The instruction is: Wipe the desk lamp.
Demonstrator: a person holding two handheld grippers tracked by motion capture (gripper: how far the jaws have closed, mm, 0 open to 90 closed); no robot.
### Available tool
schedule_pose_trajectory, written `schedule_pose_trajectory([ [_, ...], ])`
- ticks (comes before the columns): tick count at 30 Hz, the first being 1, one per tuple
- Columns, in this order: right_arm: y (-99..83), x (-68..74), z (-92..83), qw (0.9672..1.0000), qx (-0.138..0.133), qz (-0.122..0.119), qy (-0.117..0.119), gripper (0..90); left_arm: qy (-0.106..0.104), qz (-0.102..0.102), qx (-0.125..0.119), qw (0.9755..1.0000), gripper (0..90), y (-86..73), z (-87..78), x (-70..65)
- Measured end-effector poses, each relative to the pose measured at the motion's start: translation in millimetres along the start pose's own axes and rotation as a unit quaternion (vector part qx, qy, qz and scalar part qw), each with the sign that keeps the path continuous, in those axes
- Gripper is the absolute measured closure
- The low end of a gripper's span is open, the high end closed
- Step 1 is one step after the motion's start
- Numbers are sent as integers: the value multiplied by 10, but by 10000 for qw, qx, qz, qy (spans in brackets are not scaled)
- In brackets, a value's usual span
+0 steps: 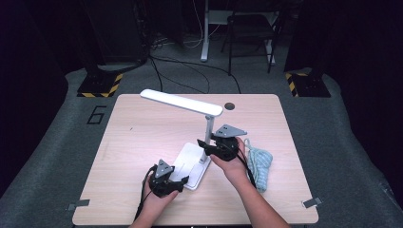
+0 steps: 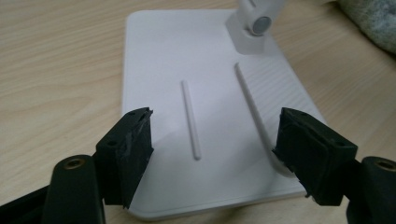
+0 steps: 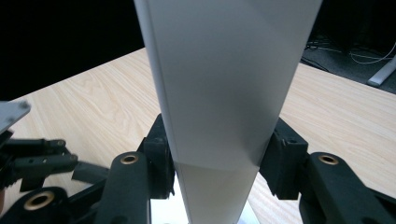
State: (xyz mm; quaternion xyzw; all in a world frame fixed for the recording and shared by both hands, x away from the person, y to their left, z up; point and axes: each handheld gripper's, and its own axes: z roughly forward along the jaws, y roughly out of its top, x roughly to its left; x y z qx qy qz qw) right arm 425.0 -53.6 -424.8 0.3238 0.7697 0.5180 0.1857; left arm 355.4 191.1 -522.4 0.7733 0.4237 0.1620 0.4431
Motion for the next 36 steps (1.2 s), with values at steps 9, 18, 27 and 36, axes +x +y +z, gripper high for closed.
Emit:
schedule_pose_trajectory([
  [9,-97,25,-188,9999,-39,-46,81,513,231,296,164,9992,368,25,-29,50],
  [18,-192,146,-360,9994,-55,-104,325,512,-479,383,34,9981,292,89,-197,-138],
  [27,-206,179,-358,9995,-119,-88,276,513,-512,463,248,9973,186,25,-128,-371],
  [36,-205,151,-330,9993,-168,1,336,506,-271,826,502,9949,184,-16,-45,-470],
])
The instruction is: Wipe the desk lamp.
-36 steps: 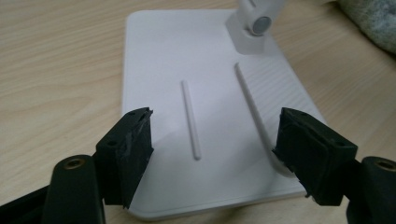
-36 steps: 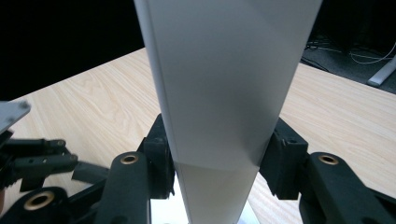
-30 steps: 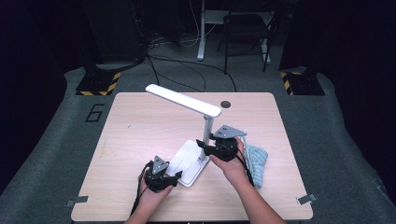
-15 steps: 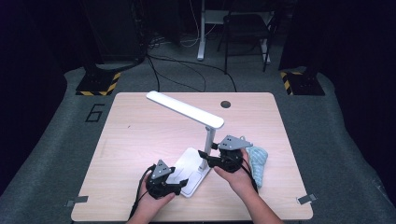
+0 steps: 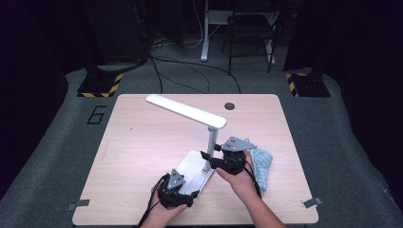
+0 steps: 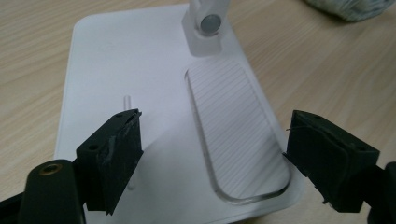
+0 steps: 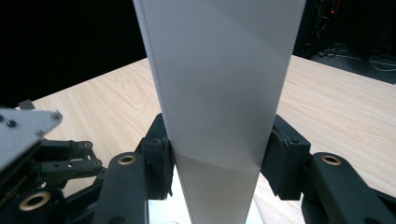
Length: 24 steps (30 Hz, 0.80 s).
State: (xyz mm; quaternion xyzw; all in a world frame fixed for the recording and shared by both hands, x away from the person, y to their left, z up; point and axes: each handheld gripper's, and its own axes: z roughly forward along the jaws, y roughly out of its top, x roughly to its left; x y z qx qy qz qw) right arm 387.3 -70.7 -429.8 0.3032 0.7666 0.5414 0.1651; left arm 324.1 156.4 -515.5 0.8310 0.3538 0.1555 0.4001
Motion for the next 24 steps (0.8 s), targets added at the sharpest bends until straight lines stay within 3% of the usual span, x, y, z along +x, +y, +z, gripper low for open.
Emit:
schedule_pose_trajectory([
  [14,1,38,-40,9997,53,-132,-187,515,21,-98,-51,9999,215,-13,-18,183],
  [18,6,56,-41,9995,16,-265,-186,514,98,-149,-9,9998,215,-13,-33,271],
  [24,3,99,-45,9996,-2,-256,-138,519,269,-274,-22,9993,217,-11,-43,389],
])
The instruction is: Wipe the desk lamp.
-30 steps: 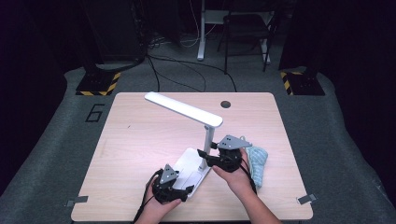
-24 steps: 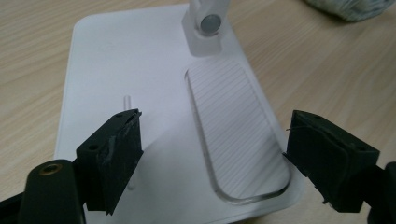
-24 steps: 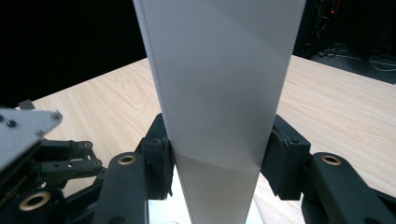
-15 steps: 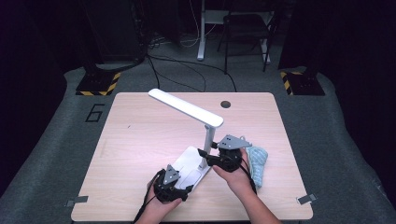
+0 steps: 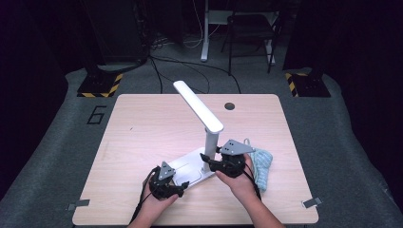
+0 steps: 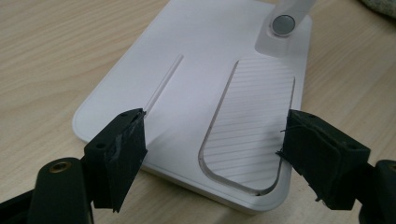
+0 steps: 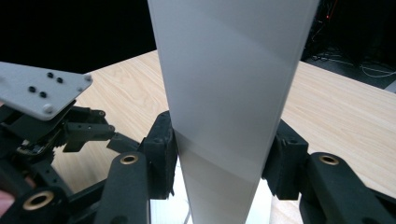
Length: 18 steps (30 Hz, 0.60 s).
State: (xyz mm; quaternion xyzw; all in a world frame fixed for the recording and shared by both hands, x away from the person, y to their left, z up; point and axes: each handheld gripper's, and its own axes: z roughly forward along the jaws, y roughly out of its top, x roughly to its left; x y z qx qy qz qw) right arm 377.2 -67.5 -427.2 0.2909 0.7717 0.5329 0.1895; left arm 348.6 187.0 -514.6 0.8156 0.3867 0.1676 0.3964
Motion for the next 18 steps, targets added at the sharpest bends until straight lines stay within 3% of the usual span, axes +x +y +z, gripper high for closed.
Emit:
schedule_pose_trajectory([
  [11,-42,86,-75,9997,-28,219,132,547,86,-116,0,9999,236,27,25,98],
  [12,-44,83,-87,9998,-52,144,148,553,127,-142,-13,9998,236,26,27,111],
  [15,-62,109,-127,9989,-54,324,343,579,202,-230,-43,9995,245,25,29,157],
  [18,-76,148,-144,9979,-88,354,539,636,304,-300,-66,9991,253,25,29,209],
])
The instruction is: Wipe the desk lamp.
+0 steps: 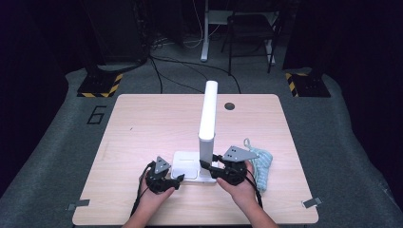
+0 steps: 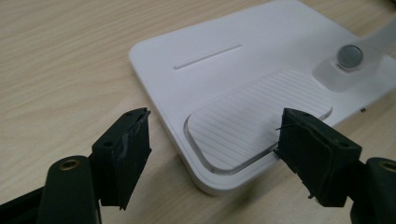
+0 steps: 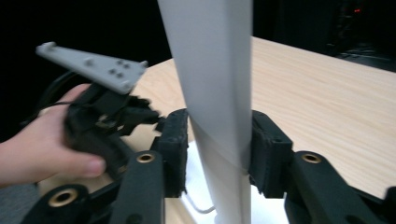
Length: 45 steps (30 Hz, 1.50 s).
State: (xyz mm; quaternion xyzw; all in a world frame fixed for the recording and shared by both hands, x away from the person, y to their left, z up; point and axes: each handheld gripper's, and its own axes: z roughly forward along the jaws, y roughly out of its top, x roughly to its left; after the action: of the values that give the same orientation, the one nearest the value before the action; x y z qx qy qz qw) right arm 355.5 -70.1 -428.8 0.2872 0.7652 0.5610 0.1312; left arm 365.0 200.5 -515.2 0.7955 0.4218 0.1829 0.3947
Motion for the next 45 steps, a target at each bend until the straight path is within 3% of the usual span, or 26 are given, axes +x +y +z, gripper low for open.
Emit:
schedule_pose_trajectory([
  [4,-11,51,9,9996,75,-73,248,703,125,-173,-40,9998,255,4,8,66],
  [7,-21,98,31,9997,71,-127,200,716,117,-170,-117,9997,289,15,-31,68],
  [12,-11,176,62,9993,99,-357,-30,739,-118,-6,-268,9996,289,59,-133,-27],
  [16,20,290,140,9991,143,-320,-234,741,-426,-36,-360,9984,290,77,-180,-117],
  [21,60,359,256,9995,217,-220,84,723,-811,64,-384,9959,323,90,-269,-211],
  [25,117,426,366,9986,330,-390,158,713,-1075,137,-551,9926,329,85,-313,-330],
  [27,144,457,426,9981,370,-451,200,701,-1029,239,-533,9930,329,91,-315,-375],
  [31,158,481,481,9981,346,-406,309,675,-725,64,-566,9957,335,96,-263,-386],
  [33,150,461,449,9985,254,-298,390,645,-683,-26,-619,9957,359,102,-245,-369],
  [35,141,441,387,9987,200,-199,427,612,-709,33,-677,9952,374,127,-238,-357],
  [38,75,394,255,9992,149,-268,240,558,-765,157,-706,9944,444,147,-253,-386],
  [40,20,365,178,9993,146,-261,235,553,-763,191,-723,9943,494,154,-256,-415],
  [42,-35,354,102,9992,179,-353,47,551,-711,214,-783,9942,504,155,-243,-426],
  [45,-102,313,0,9993,156,-327,-49,551,-728,282,-789,9938,513,164,-225,-439],
])
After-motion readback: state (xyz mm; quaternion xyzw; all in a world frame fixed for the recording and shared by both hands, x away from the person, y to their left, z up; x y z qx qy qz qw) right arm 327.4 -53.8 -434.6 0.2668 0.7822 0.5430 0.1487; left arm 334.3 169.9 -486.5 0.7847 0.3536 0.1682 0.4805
